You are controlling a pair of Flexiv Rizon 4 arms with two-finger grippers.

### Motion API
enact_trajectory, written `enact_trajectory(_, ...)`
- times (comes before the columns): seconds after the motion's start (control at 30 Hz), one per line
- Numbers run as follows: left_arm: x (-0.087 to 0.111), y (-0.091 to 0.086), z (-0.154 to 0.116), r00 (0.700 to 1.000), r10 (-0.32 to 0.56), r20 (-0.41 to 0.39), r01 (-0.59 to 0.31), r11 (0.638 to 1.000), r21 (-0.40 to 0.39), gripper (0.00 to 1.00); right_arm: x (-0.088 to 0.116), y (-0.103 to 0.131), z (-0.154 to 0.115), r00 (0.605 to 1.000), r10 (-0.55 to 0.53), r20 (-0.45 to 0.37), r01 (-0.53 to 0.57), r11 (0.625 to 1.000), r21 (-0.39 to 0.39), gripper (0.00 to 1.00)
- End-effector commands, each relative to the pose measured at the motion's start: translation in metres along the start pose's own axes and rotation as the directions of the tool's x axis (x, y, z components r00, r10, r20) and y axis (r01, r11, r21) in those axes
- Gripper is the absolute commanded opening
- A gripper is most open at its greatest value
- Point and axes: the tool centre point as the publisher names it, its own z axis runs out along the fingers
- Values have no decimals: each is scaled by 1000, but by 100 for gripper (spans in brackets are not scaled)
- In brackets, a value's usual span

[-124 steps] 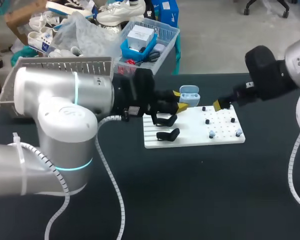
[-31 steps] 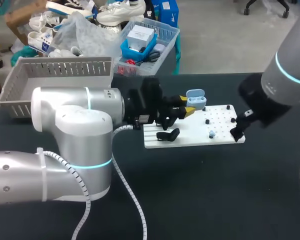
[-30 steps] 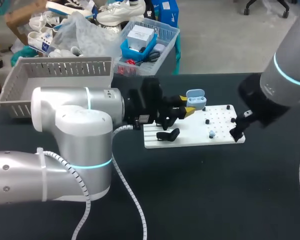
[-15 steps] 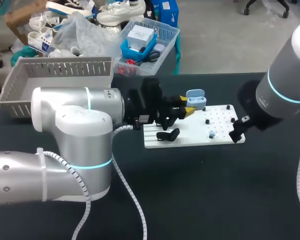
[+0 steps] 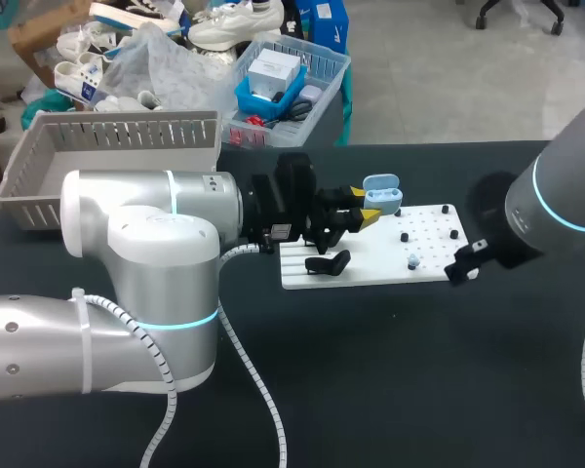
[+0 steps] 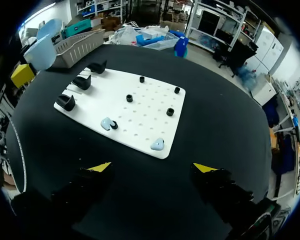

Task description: Pick up each earbud case from the left stands, insert the matching earbuds, close the lid, and place the case in the box.

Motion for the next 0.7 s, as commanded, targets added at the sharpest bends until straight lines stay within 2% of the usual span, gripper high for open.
enact_trajectory(0.03, 0, -1, 1, 1000, 0, 3, 0, 1000, -7, 0, -4, 4, 13, 1000, -13, 9, 13, 1000, 11, 100)
enact_trajectory(0.23, 0, -1, 1, 1000, 0, 3, 0, 1000, -7, 0, -9, 4, 21, 999, -33, -10, 33, 999, 13, 98)
enact_trajectory(0.33, 0, -1, 1, 1000, 0, 3, 0, 1000, -7, 0, -11, 1, 23, 999, -46, -16, 46, 999, 13, 93)
enact_trajectory(0.43, 0, -1, 1, 1000, 0, 3, 0, 1000, -7, 0, -13, -2, 24, 997, -66, -36, 67, 998, 12, 99)
enact_trajectory(0.57, 0, -1, 1, 1000, 0, 3, 0, 1000, -7, 0, -19, -6, 24, 994, -101, -44, 100, 995, -7, 100)
enact_trajectory(0.63, 0, -1, 1, 1000, 0, 3, 0, 1000, -7, 0, -21, -9, 24, 993, -109, -46, 108, 994, -13, 89)
enact_trajectory(0.7, 0, -1, 1, 1000, 0, 3, 0, 1000, -7, 0, -24, -11, 23, 991, -125, -51, 124, 992, -19, 87)
